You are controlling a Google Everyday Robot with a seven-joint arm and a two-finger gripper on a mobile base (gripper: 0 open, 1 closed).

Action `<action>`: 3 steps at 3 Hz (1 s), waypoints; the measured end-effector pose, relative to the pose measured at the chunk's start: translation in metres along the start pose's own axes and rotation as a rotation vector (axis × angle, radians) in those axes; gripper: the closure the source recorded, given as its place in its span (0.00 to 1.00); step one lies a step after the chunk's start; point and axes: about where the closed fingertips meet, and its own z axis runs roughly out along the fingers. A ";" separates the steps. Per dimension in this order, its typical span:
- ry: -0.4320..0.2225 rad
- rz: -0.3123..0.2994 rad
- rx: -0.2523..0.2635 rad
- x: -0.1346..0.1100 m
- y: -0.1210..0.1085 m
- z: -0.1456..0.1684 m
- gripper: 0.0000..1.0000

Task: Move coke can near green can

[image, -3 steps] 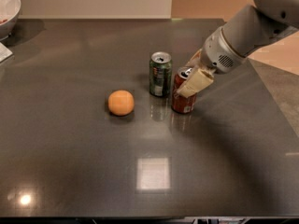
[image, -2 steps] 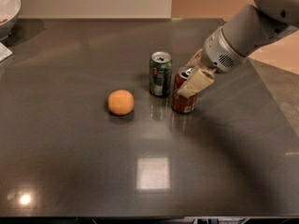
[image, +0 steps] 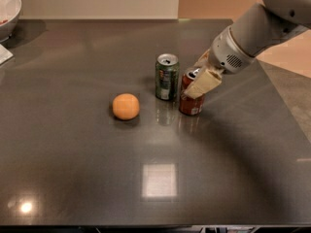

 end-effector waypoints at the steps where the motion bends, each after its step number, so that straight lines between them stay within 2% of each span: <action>1: 0.000 -0.002 -0.002 -0.001 0.001 0.001 0.13; 2: 0.001 -0.004 -0.003 -0.002 0.001 0.001 0.00; 3: 0.001 -0.004 -0.003 -0.002 0.001 0.001 0.00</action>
Offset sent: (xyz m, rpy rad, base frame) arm -0.0002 0.0011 -0.0006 -0.0002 0.0010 0.0021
